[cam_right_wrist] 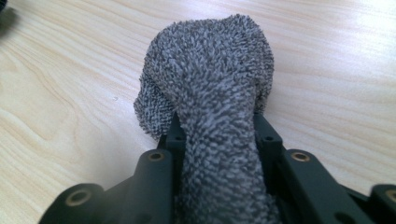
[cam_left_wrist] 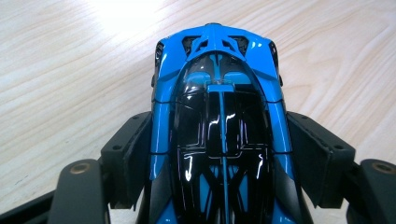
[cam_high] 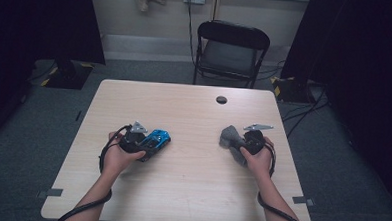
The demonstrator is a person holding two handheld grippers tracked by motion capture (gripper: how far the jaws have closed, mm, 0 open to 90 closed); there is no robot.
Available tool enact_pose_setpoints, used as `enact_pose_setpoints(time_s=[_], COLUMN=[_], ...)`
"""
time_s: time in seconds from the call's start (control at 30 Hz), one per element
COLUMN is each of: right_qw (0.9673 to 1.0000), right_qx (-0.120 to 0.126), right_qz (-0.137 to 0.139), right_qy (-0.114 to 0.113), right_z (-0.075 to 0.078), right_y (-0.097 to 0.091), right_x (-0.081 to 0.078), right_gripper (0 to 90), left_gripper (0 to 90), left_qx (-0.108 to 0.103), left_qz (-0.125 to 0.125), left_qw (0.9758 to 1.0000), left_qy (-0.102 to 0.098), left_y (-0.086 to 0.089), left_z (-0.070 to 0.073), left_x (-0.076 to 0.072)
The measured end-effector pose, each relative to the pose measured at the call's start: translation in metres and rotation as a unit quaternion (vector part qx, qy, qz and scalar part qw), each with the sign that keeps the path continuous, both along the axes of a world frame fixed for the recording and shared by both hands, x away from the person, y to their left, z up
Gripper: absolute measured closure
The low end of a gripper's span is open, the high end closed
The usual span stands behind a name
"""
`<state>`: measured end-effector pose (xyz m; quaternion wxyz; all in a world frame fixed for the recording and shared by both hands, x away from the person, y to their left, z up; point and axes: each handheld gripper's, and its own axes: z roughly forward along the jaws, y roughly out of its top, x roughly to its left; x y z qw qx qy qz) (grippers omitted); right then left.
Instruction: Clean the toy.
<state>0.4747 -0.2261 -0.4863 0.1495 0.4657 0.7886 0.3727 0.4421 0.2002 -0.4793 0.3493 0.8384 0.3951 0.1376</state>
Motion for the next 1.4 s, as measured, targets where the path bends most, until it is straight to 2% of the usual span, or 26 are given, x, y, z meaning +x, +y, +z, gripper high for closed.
enact_pose_setpoints(time_s=[0.1, 0.13, 0.17, 0.27, 0.33, 0.43, 0.47, 0.5, 0.6, 0.7, 0.77, 0.87, 0.97, 1.07, 1.1, 1.17, 1.2, 1.33, 1.4], right_qw=[1.0000, 1.0000, 1.0000, 1.0000, 1.0000, 1.0000, 1.0000, 1.0000, 0.9998, 0.9995, 0.9990, 0.9990, 0.9983, 0.9981, 0.9980, 0.9980, 0.9982, 0.9985, 0.9981], right_qx=[0.007, 0.007, 0.002, 0.001, -0.003, -0.003, -0.002, 0.002, 0.011, 0.019, 0.022, 0.025, 0.009, 0.021, 0.020, 0.009, 0.007, -0.005, -0.013], right_qz=[-0.006, -0.006, 0.000, 0.000, 0.000, -0.001, -0.002, -0.001, 0.007, 0.013, 0.031, 0.034, 0.052, 0.055, 0.058, 0.059, 0.057, 0.055, 0.059], right_qy=[0.004, 0.004, 0.006, 0.009, 0.002, -0.001, -0.005, -0.009, -0.014, -0.020, -0.024, -0.018, -0.026, -0.021, -0.019, -0.018, -0.014, -0.006, 0.007], right_z=[-0.002, -0.002, -0.002, -0.001, 0.000, 0.003, 0.004, 0.007, 0.013, 0.020, 0.024, 0.026, 0.027, 0.023, 0.021, 0.015, 0.012, 0.001, -0.004], right_y=[-0.002, -0.002, -0.002, -0.002, -0.002, -0.003, -0.004, -0.005, -0.007, -0.011, -0.014, -0.020, -0.025, -0.031, -0.033, -0.036, -0.039, -0.044, -0.046], right_x=[0.000, 0.000, 0.000, 0.000, -0.001, -0.003, -0.003, -0.005, -0.008, -0.014, -0.021, -0.031, -0.044, -0.057, -0.061, -0.068, -0.072, -0.085, -0.091], right_gripper=[58.2, 58.2, 48.7, 38.3, 31.9, 25.2, 23.4, 22.8, 20.8, 19.2, 15.6, 16.4, 16.0, 16.1, 15.7, 16.2, 16.1, 16.3, 15.9], left_gripper=[28.0, 28.1, 28.0, 28.0, 28.0, 27.8, 27.7, 27.5, 21.6, 18.5, 18.4, 17.6, 17.3, 16.8, 17.0, 17.2, 16.4, 15.9, 16.3], left_qx=[0.003, 0.003, 0.003, 0.005, 0.006, 0.023, 0.020, 0.022, -0.003, -0.012, -0.009, -0.010, -0.013, -0.024, -0.034, -0.039, -0.025, -0.023, -0.013], left_qz=[0.001, 0.001, 0.000, 0.000, -0.003, -0.011, -0.010, -0.011, -0.006, -0.009, -0.021, -0.030, -0.029, -0.026, -0.027, -0.027, -0.020, -0.018, -0.017], left_qw=[1.0000, 1.0000, 1.0000, 1.0000, 1.0000, 0.9996, 0.9997, 0.9997, 0.9998, 0.9997, 0.9994, 0.9988, 0.9988, 0.9989, 0.9983, 0.9980, 0.9989, 0.9988, 0.9991], left_qy=[0.002, 0.002, 0.005, 0.002, 0.001, -0.008, -0.006, -0.008, -0.018, -0.021, -0.025, -0.036, -0.036, -0.030, -0.040, -0.042, -0.035, -0.040, -0.035], left_y=[0.000, 0.000, 0.000, 0.000, 0.000, 0.000, -0.001, 0.000, 0.002, 0.003, 0.006, 0.014, 0.025, 0.037, 0.042, 0.045, 0.051, 0.058, 0.065], left_z=[-0.003, -0.003, -0.006, -0.008, -0.008, -0.008, -0.008, -0.008, -0.002, 0.010, 0.016, 0.019, 0.017, 0.011, 0.009, 0.008, 0.008, 0.007, 0.002], left_x=[0.000, 0.000, 0.000, -0.001, -0.001, -0.001, -0.002, -0.002, -0.003, -0.006, -0.012, -0.027, -0.043, -0.059, -0.063, -0.067, -0.073, -0.079, -0.086])
